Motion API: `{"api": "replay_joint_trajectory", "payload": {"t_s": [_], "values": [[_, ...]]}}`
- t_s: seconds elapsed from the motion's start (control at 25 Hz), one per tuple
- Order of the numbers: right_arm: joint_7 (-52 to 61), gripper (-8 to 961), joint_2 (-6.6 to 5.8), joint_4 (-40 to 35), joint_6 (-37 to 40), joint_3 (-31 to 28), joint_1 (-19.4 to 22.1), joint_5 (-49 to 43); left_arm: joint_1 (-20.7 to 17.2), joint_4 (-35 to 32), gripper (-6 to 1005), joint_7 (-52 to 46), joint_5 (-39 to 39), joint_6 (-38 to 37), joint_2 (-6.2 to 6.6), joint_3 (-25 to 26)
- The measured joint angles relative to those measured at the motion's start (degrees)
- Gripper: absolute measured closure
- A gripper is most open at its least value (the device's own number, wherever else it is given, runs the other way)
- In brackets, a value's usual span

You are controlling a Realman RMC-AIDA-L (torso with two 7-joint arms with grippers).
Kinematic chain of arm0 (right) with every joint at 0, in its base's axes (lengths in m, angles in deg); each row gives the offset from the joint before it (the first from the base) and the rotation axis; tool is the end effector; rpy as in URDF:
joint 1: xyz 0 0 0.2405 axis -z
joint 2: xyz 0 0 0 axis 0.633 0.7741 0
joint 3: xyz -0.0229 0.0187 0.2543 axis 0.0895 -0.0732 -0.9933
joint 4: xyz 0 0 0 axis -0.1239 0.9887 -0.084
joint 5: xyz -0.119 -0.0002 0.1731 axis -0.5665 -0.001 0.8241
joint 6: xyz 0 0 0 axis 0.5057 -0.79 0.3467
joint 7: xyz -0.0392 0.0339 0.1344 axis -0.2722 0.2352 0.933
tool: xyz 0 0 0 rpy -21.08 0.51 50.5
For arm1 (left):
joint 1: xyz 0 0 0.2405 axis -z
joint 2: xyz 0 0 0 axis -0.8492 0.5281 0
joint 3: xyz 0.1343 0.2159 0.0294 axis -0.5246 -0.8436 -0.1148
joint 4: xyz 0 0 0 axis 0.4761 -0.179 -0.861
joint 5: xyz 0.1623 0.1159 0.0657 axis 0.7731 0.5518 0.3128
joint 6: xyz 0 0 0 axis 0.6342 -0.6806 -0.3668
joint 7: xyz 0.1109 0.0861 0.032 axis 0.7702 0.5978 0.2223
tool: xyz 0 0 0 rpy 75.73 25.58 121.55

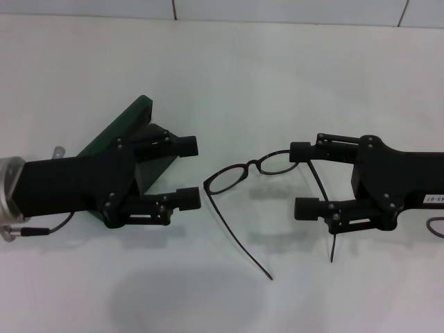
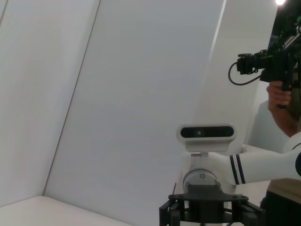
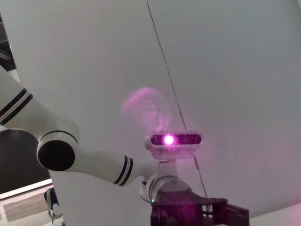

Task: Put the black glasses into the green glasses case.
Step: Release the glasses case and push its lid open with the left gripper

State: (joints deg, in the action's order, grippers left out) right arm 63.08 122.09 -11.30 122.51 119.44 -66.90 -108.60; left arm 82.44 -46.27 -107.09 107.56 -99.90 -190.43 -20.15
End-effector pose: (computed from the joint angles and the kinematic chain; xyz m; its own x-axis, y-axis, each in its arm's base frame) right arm 0.1866 0.2964 -0.0051 0.7059 -0.2236 -0.6721 -0.1531 -0.9746 0.1635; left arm -0.2595 0.2665 0.0254 0.6200 0.2573 0.7412 0.2654 -0.9578 0.1105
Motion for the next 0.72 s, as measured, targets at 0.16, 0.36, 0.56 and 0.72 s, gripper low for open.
{"api": "replay_joint_trajectory", "payload": {"t_s": [0.16,0.36,0.56,0.72], "values": [[-0.2,97,0.04,0.0,-0.2,0.0,0.2,0.0,0.0,0.0,157,-0.1,-0.3,0.0,-0.08,0.1],[-0.9,97,0.03,0.0,-0.1,-0.6,1.0,0.3,-0.1,-0.4,157,-0.4,-0.4,0.0,-0.08,0.1],[-3.1,97,0.03,0.5,-0.2,-3.5,2.4,1.1,-0.2,-4.7,158,-8.1,0.5,2.3,0.00,5.8],[-5.4,97,0.03,2.2,0.0,-10.1,4.8,1.1,-0.7,-24.0,168,-29.1,11.6,10.0,-0.19,14.6]]}}
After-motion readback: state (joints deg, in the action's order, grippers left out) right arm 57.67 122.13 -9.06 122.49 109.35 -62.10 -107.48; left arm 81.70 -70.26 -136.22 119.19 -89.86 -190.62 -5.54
